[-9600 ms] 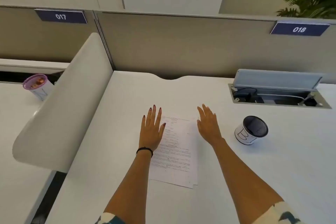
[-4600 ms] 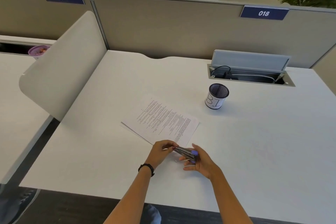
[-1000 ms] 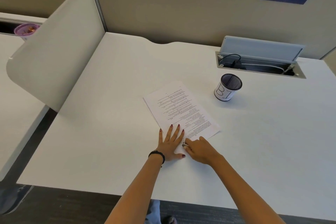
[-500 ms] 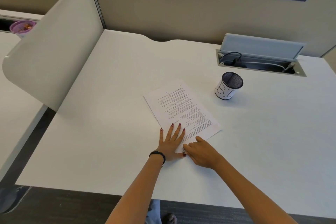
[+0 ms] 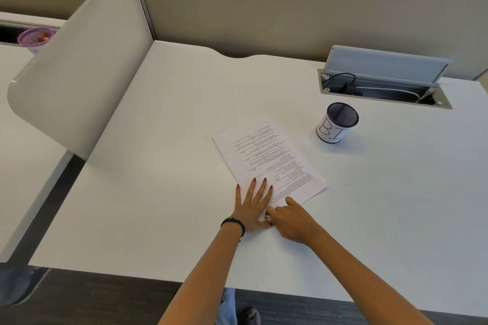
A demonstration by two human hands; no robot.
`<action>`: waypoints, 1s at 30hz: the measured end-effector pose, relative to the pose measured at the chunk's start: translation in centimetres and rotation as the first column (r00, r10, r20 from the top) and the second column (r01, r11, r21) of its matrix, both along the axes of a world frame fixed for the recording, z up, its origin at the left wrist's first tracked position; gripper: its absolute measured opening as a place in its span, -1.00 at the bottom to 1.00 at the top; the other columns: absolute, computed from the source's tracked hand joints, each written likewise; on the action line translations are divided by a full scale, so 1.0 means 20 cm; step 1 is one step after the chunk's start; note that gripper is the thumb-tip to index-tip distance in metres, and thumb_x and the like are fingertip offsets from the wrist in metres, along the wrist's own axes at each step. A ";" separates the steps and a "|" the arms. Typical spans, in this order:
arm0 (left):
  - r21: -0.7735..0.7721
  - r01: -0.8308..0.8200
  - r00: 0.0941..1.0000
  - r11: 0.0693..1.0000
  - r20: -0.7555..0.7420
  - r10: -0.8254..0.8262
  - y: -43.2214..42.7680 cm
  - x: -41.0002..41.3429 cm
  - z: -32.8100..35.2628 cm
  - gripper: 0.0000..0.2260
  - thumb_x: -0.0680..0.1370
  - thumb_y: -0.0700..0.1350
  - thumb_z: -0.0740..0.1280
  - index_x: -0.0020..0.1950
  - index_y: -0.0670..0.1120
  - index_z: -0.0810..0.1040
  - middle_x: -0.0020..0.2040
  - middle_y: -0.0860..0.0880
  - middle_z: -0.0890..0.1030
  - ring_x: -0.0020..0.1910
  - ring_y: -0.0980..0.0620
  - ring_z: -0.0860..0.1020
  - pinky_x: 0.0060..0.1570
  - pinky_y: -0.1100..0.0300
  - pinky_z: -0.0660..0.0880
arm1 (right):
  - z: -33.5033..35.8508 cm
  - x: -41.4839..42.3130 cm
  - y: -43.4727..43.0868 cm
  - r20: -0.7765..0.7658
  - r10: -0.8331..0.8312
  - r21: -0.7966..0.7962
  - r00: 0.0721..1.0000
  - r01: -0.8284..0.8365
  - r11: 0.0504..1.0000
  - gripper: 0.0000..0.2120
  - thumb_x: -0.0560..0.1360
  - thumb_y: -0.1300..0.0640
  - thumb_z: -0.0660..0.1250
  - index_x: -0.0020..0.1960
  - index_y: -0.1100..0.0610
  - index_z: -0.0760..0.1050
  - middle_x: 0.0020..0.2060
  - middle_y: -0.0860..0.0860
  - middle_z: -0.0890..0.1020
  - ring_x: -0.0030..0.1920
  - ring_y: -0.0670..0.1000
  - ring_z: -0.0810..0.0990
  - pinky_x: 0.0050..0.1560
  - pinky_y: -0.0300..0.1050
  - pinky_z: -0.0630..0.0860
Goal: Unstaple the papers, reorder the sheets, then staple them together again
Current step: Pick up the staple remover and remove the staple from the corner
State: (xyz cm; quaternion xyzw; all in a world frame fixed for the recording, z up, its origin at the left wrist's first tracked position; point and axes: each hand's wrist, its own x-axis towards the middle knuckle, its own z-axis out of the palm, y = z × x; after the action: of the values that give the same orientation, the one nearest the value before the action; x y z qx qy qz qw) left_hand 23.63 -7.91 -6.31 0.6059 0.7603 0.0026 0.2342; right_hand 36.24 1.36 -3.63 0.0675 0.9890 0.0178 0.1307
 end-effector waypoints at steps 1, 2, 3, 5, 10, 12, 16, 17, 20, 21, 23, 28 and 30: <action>-0.001 -0.003 1.000 1.000 0.009 0.003 0.00 0.00 0.00 -0.18 0.41 0.39 -0.01 0.49 0.03 -0.27 0.53 -0.06 -0.28 0.44 -0.15 -0.39 0.30 -0.35 -0.35 | 0.00 0.00 0.00 0.007 0.000 -0.002 1.000 0.000 1.000 -0.89 0.44 0.12 0.28 -0.22 0.10 0.38 -0.54 -0.01 0.54 -0.56 0.02 0.28 -0.23 -0.16 0.34; -0.001 -0.008 1.000 1.000 0.022 0.008 0.00 0.00 0.01 -0.19 0.44 0.36 0.05 0.50 0.02 -0.26 0.53 -0.06 -0.28 0.45 -0.14 -0.37 0.31 -0.34 -0.35 | 0.01 0.00 0.00 0.001 0.004 -0.008 1.000 -0.004 1.000 -0.90 0.48 0.13 0.24 -0.19 0.12 0.39 -0.49 0.02 0.58 -0.53 0.04 0.30 -0.20 -0.15 0.30; 0.001 -0.013 0.999 1.000 0.032 0.013 -0.01 0.00 0.01 -0.20 0.47 0.32 0.11 0.50 0.01 -0.25 0.53 -0.06 -0.29 0.47 -0.14 -0.35 0.31 -0.33 -0.37 | 0.01 0.00 0.00 -0.016 -0.012 -0.043 1.000 0.011 0.999 -0.89 0.52 0.13 0.16 -0.13 0.15 0.40 -0.41 0.06 0.62 -0.49 0.06 0.33 -0.15 -0.13 0.24; 0.012 -0.014 0.999 1.000 0.039 0.014 -0.01 -0.01 0.01 -0.21 0.48 0.32 0.09 0.50 0.01 -0.25 0.53 -0.05 -0.29 0.47 -0.13 -0.34 0.30 -0.30 -0.39 | 0.01 0.00 -0.01 -0.064 -0.106 -0.154 0.992 0.095 0.984 -0.80 0.57 0.11 0.03 -0.05 0.17 0.39 -0.27 0.11 0.66 -0.40 0.10 0.37 -0.08 -0.12 0.19; 0.013 -0.004 1.000 1.000 0.025 0.004 0.00 0.00 -0.01 -0.03 0.23 0.55 -0.20 0.49 0.03 -0.27 0.53 -0.04 -0.29 0.47 -0.12 -0.34 0.27 -0.26 -0.42 | 0.03 0.02 -0.04 -0.059 -0.320 -0.363 0.946 0.278 0.889 -0.75 0.60 0.05 -0.02 -0.12 0.14 0.34 -0.19 0.12 0.65 -0.35 0.08 0.38 -0.05 -0.14 0.22; 0.014 -0.007 0.999 1.000 0.032 0.006 0.00 -0.01 -0.02 -0.06 0.24 0.50 -0.19 0.49 0.04 -0.27 0.52 -0.03 -0.30 0.47 -0.11 -0.34 0.30 -0.29 -0.40 | 0.03 0.01 -0.04 -0.026 -0.377 -0.417 0.926 0.333 0.846 -0.75 0.60 0.05 0.01 -0.14 0.14 0.36 -0.19 0.14 0.65 -0.33 0.10 0.44 -0.05 -0.11 0.30; -0.007 -0.013 1.000 1.000 0.019 0.013 0.00 0.00 -0.01 -0.16 0.42 0.40 0.03 0.50 0.02 -0.27 0.52 -0.04 -0.30 0.47 -0.12 -0.34 0.32 -0.31 -0.36 | 0.02 -0.03 -0.01 0.131 -0.501 -0.527 0.855 0.488 0.695 -0.68 0.57 0.01 0.08 -0.09 0.21 0.48 -0.19 0.16 0.65 -0.21 0.13 0.57 -0.07 0.03 0.50; -0.009 -0.015 1.000 1.000 0.016 0.015 0.00 0.00 -0.01 -0.17 0.45 0.35 0.11 0.50 0.01 -0.26 0.52 -0.04 -0.30 0.47 -0.12 -0.34 0.32 -0.32 -0.35 | 0.02 -0.04 0.00 0.175 -0.512 -0.537 0.841 0.518 0.666 -0.67 0.56 0.01 0.09 -0.10 0.23 0.49 -0.18 0.17 0.65 -0.21 0.13 0.57 -0.08 0.03 0.50; -0.011 -0.018 1.000 1.000 0.013 0.018 0.00 0.00 0.00 -0.16 0.46 0.30 0.19 0.50 0.01 -0.25 0.53 -0.04 -0.29 0.48 -0.11 -0.33 0.33 -0.33 -0.33 | 0.06 -0.09 0.03 0.289 -0.520 -0.550 0.804 0.584 0.597 -0.68 0.54 0.06 0.11 -0.14 0.29 0.49 -0.25 0.20 0.61 -0.31 0.08 0.50 -0.22 -0.11 0.44; -0.015 -0.018 1.000 1.000 0.016 0.018 0.00 0.00 0.00 -0.16 0.46 0.30 0.19 0.50 0.01 -0.26 0.53 -0.04 -0.29 0.48 -0.11 -0.34 0.33 -0.33 -0.33 | 0.08 -0.11 0.04 0.333 -0.513 -0.553 0.791 0.604 0.573 -0.68 0.53 0.08 0.11 -0.20 0.29 0.48 -0.33 0.18 0.57 -0.39 0.04 0.48 -0.29 -0.18 0.43; -0.026 -0.018 0.999 1.000 0.031 0.019 0.00 0.00 0.00 -0.15 0.46 0.30 0.19 0.50 0.01 -0.26 0.52 -0.03 -0.30 0.47 -0.11 -0.35 0.32 -0.33 -0.34 | 0.11 -0.13 0.06 0.420 -0.484 -0.569 0.767 0.639 0.517 -0.71 0.49 0.12 0.12 -0.33 0.24 0.43 -0.46 0.14 0.52 -0.55 -0.03 0.41 -0.41 -0.28 0.40; -0.031 -0.012 1.000 0.999 0.025 0.012 0.01 0.00 0.00 -0.16 0.47 0.27 0.20 0.50 0.00 -0.27 0.52 -0.04 -0.30 0.47 -0.12 -0.35 0.32 -0.35 -0.32 | 0.11 -0.14 0.09 0.532 -0.529 -0.586 0.661 0.738 0.334 -0.76 0.43 0.18 0.12 -0.37 0.23 0.41 -0.51 0.07 0.49 -0.60 -0.05 0.40 -0.49 -0.30 0.36; -0.034 -0.008 1.000 0.999 0.025 0.009 0.01 0.00 0.00 -0.16 0.47 0.26 0.21 0.50 -0.01 -0.27 0.52 -0.05 -0.30 0.47 -0.13 -0.34 0.32 -0.35 -0.31 | 0.11 -0.13 0.10 0.551 -0.542 -0.601 0.635 0.752 0.271 -0.74 0.44 0.18 0.10 -0.38 0.22 0.39 -0.51 0.07 0.48 -0.59 -0.04 0.39 -0.48 -0.29 0.35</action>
State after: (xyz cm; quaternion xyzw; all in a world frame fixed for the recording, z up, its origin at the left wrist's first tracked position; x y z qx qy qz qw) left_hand 23.63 -7.75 -6.36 0.5986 0.7598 -0.0016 0.2538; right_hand 33.63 3.30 -1.41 0.3990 0.7443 -0.4694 0.2578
